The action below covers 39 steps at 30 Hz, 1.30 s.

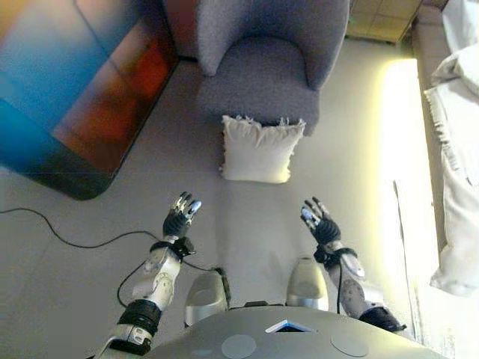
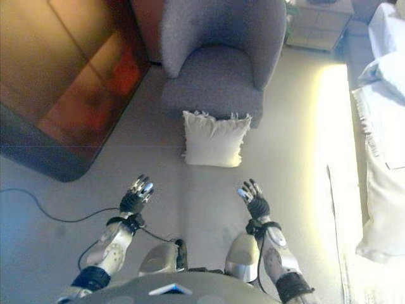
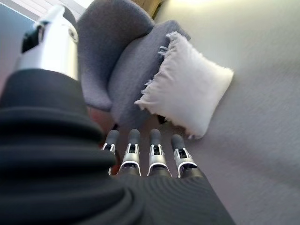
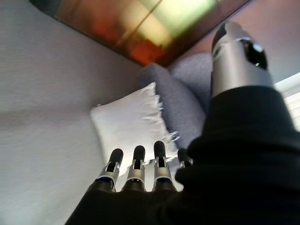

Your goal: Pick up the cushion and take it to the sofa

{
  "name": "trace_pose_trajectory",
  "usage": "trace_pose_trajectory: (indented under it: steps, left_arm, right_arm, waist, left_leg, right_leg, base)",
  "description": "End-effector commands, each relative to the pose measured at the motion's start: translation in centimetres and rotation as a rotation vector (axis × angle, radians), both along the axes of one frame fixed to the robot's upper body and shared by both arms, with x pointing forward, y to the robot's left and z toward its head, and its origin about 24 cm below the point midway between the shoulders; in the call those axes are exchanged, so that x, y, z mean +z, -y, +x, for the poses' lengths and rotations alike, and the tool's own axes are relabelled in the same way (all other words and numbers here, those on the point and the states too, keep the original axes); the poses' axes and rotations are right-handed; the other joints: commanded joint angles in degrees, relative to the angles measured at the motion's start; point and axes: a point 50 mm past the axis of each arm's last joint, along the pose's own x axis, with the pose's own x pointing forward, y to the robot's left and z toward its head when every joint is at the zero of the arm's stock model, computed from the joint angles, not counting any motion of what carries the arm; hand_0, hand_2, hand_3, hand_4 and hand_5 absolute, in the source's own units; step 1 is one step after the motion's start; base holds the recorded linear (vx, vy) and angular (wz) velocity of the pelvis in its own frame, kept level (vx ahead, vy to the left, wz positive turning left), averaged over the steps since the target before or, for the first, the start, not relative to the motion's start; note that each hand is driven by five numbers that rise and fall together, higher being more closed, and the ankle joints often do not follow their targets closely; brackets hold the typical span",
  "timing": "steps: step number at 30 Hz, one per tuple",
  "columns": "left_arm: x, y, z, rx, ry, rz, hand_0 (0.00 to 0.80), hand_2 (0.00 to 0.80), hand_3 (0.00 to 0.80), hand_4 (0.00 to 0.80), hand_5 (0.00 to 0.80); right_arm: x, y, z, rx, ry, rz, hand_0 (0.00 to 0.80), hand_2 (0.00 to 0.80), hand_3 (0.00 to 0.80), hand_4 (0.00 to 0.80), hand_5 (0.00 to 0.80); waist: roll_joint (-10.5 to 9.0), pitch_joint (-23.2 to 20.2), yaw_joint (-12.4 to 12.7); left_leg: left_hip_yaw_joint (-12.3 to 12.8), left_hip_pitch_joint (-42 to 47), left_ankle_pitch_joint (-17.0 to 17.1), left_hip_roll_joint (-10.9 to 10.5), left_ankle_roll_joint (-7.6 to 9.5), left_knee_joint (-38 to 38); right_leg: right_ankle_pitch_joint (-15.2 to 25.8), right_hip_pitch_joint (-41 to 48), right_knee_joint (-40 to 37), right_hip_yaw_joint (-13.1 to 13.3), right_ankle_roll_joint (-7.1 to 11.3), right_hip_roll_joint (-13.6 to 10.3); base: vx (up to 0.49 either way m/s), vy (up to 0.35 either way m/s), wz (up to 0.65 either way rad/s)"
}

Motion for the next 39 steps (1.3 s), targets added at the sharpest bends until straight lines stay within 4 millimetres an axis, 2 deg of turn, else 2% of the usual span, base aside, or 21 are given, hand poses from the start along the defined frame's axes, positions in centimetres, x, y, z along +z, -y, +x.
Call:
trace_pose_trajectory:
  steps: [1,3,6,11,13,14,16,19,20,21,22,23,24,25,26,28,30,31,34,37,39]
  left_arm:
    - [1.8,-0.3,0.3,-0.002,0.092,-0.009,0.000,0.000,0.000,0.000,0.000]
    - [2.1,-0.1,0.4,0.001,0.099,-0.016,0.000,0.000,0.000,0.000,0.000]
    - [2.1,0.4,0.5,-0.031,0.104,-0.013,0.000,0.000,0.000,0.000,0.000]
    - [1.7,0.8,-0.2,-0.082,0.088,-0.003,0.000,0.000,0.000,0.000,0.000]
    - [1.6,1.0,-0.4,-0.081,0.082,-0.010,0.000,0.000,0.000,0.000,0.000]
    - [1.6,0.9,-0.6,-0.065,0.078,-0.020,0.000,0.000,0.000,0.000,0.000]
    - [1.2,0.9,-1.0,-0.039,0.064,-0.038,0.000,0.000,0.000,0.000,0.000]
    - [0.8,1.3,-1.4,0.008,0.044,-0.100,0.000,0.000,0.000,0.000,0.000]
    - [1.1,1.5,-1.1,0.012,0.059,-0.107,0.000,0.000,0.000,0.000,0.000]
    - [1.3,1.6,-0.8,0.020,0.070,-0.099,0.000,0.000,0.000,0.000,0.000]
    - [1.4,1.7,-0.5,0.035,0.079,-0.096,0.000,0.000,0.000,0.000,0.000]
    - [1.7,1.8,0.0,0.051,0.090,-0.106,0.000,0.000,0.000,0.000,0.000]
    - [1.9,1.7,0.2,0.063,0.097,-0.111,0.000,0.000,0.000,0.000,0.000]
    - [2.2,1.7,0.6,0.066,0.109,-0.109,0.000,0.000,0.000,0.000,0.000]
    - [2.3,1.6,0.7,0.069,0.115,-0.106,0.000,0.000,0.000,0.000,0.000]
    - [2.5,1.1,0.8,0.083,0.121,-0.093,0.000,0.000,0.000,0.000,0.000]
    - [2.5,0.7,0.6,0.094,0.119,-0.084,0.000,0.000,0.000,0.000,0.000]
    - [2.4,0.4,0.3,0.101,0.116,-0.078,0.000,0.000,0.000,0.000,0.000]
    - [2.2,0.0,-0.5,0.133,0.113,-0.079,0.000,0.000,0.000,0.000,0.000]
    - [1.9,-0.6,-1.0,0.169,0.113,-0.088,0.000,0.000,0.000,0.000,0.000]
    - [1.9,-1.3,-0.9,0.198,0.111,-0.088,0.000,0.000,0.000,0.000,0.000]
  right_arm:
    - [2.4,0.5,1.7,-0.027,0.160,0.000,0.000,0.000,0.000,0.000,0.000]
    - [2.4,0.8,1.4,-0.040,0.167,0.003,0.000,0.000,0.000,0.000,0.000]
    - [2.5,1.4,1.7,-0.071,0.175,0.013,0.000,0.000,0.000,0.000,0.000]
    - [2.1,1.9,1.6,-0.093,0.147,0.014,0.000,0.000,0.000,0.000,0.000]
    - [2.0,2.0,1.6,-0.084,0.140,0.013,0.000,0.000,0.000,0.000,0.000]
    - [1.8,2.0,1.4,-0.066,0.135,0.013,0.000,0.000,0.000,0.000,0.000]
    - [1.6,2.0,1.2,-0.045,0.115,0.006,0.000,0.000,0.000,0.000,0.000]
    - [1.7,1.7,1.0,-0.004,0.089,-0.005,0.000,0.000,0.000,0.000,0.000]
    - [1.8,1.6,1.0,0.012,0.096,0.001,0.000,0.000,0.000,0.000,0.000]
    - [1.8,1.7,1.0,0.026,0.096,-0.004,0.000,0.000,0.000,0.000,0.000]
    - [1.7,1.7,1.2,0.042,0.093,-0.019,0.000,0.000,0.000,0.000,0.000]
    - [1.6,1.7,1.5,0.055,0.093,-0.038,0.000,0.000,0.000,0.000,0.000]
    - [1.6,1.7,1.7,0.062,0.099,-0.047,0.000,0.000,0.000,0.000,0.000]
    - [1.8,1.8,2.1,0.064,0.118,-0.045,0.000,0.000,0.000,0.000,0.000]
    - [1.9,1.8,2.3,0.063,0.130,-0.038,0.000,0.000,0.000,0.000,0.000]
    - [2.2,1.6,2.9,0.058,0.152,-0.029,0.000,0.000,0.000,0.000,0.000]
    - [2.5,1.5,3.1,0.046,0.159,-0.023,0.000,0.000,0.000,0.000,0.000]
    - [2.5,1.6,2.8,0.040,0.159,-0.019,0.000,0.000,0.000,0.000,0.000]
    - [2.3,1.8,1.6,0.056,0.145,-0.016,0.000,0.000,0.000,0.000,0.000]
    - [2.0,2.2,1.0,0.064,0.141,-0.028,0.000,0.000,0.000,0.000,0.000]
    - [2.1,2.1,1.2,0.064,0.151,-0.023,0.000,0.000,0.000,0.000,0.000]
  waist:
    - [-1.68,-1.08,-3.16]
    - [-3.51,-1.28,-4.55]
    - [-4.64,-1.24,-6.00]
    - [-5.34,-1.13,-6.41]
    - [-5.47,-0.96,-6.56]
    - [-5.38,-1.40,-6.81]
    - [-4.39,-2.60,-7.51]
    - [-2.13,-6.25,-9.41]
    - [-2.15,-7.12,-9.55]
    - [-2.80,-7.57,-9.33]
    - [-3.52,-7.74,-8.88]
    - [-4.48,-7.56,-8.05]
    - [-5.05,-7.57,-7.67]
    - [-5.64,-6.33,-6.23]
    - [-6.01,-5.74,-5.45]
    - [-6.14,-4.62,-3.96]
    - [-5.79,-4.36,-3.06]
    - [-5.33,-4.22,-2.50]
    - [-4.60,-4.29,-1.66]
    - [-3.30,-4.39,-1.45]
    - [-2.66,-4.29,-1.72]
  left_leg:
    - [-0.16,6.25,-0.35,-7.91,3.32,-4.66]
    - [-1.43,7.11,-2.13,-9.68,3.29,-4.47]
    - [-4.10,8.71,-4.86,-11.34,3.78,-4.16]
    - [-5.20,13.65,-9.08,-11.05,3.73,-2.86]
    - [-4.30,14.99,-10.69,-10.49,3.86,-1.67]
    - [-3.07,15.55,-10.88,-9.98,3.99,-1.00]
    - [-1.24,17.50,-7.75,-7.78,2.44,0.36]
    - [0.12,21.13,5.86,-1.94,-3.14,5.71]
    - [0.73,19.27,10.28,-0.49,-4.68,13.72]
    - [1.04,16.41,11.72,-0.49,-4.82,20.83]
    - [1.79,12.76,11.90,-0.37,-4.37,27.03]
    - [3.31,7.29,11.18,0.71,-3.44,32.20]
    - [3.70,4.59,11.20,0.95,-2.97,33.54]
    - [4.12,-1.36,9.44,2.05,-1.62,32.75]
    - [4.04,-3.57,8.52,2.13,-0.91,31.16]
    - [3.70,-5.12,8.95,1.89,-0.19,20.44]
    - [2.25,-5.51,11.16,1.80,-1.02,9.38]
    - [0.76,-5.85,12.62,2.27,-2.00,3.48]
    - [-3.12,-4.42,13.32,3.32,-3.95,-7.07]
    - [-4.33,-3.23,14.18,5.14,-5.28,-10.64]
    - [-2.53,-3.22,12.91,5.84,-5.31,-8.79]
  right_leg:
    - [7.09,-0.46,-9.97,1.79,2.31,1.93]
    - [7.04,-1.03,-23.47,3.36,3.52,2.54]
    - [12.12,-2.18,-36.65,5.43,5.91,3.72]
    - [15.88,-5.67,-37.90,1.52,6.34,3.21]
    - [15.19,-6.16,-35.16,-0.28,6.02,2.98]
    - [13.61,-5.45,-34.97,-1.81,5.89,3.04]
    - [12.39,-4.72,-33.91,-3.35,5.09,3.97]
    - [9.74,-3.85,-28.95,-1.83,1.56,7.04]
    - [7.81,-1.56,-28.76,-0.91,-0.48,8.30]
    - [6.70,0.47,-29.04,-0.47,-1.84,8.61]
    - [5.64,2.64,-29.35,-0.14,-3.02,8.78]
    - [4.23,5.45,-29.73,0.19,-4.30,8.94]
    - [3.60,6.42,-29.88,0.27,-4.82,8.77]
    - [2.38,9.28,-30.24,0.92,-5.20,9.24]
    - [1.79,10.40,-30.42,1.22,-5.17,9.41]
    - [-0.04,12.07,-30.45,2.30,-4.60,10.32]
    - [-1.15,12.80,-30.56,3.45,-3.93,11.06]
    - [-1.97,13.57,-30.57,4.29,-3.47,11.47]
    - [-3.84,16.30,-31.17,6.26,-2.27,10.91]
    - [-5.99,17.71,-30.36,7.32,-1.64,10.29]
    - [-7.75,17.46,-28.19,6.21,-1.14,9.04]
  base:
    - [0.319,-0.100,0.16]
    - [0.337,-0.128,0.13]
    - [0.416,-0.085,0.73]
    - [0.516,-0.083,0.28]
    - [0.515,-0.084,0.07]
    - [0.549,-0.100,0.02]
    - [0.549,-0.100,0.12]
    - [0.502,-0.134,0.16]
    - [0.480,-0.221,0.00]
    - [0.492,-0.252,-0.20]
    - [0.450,-0.241,-0.49]
    - [0.408,-0.202,-0.71]
    - [0.351,-0.148,-0.72]
    - [0.264,-0.067,-0.63]
    - [0.243,-0.003,-0.33]
    - [0.251,0.084,-0.40]
    - [0.259,0.142,-0.65]
    - [0.284,0.161,-0.41]
    - [0.322,0.146,-0.48]
    - [0.292,0.120,-0.65]
    - [0.220,0.105,-0.55]
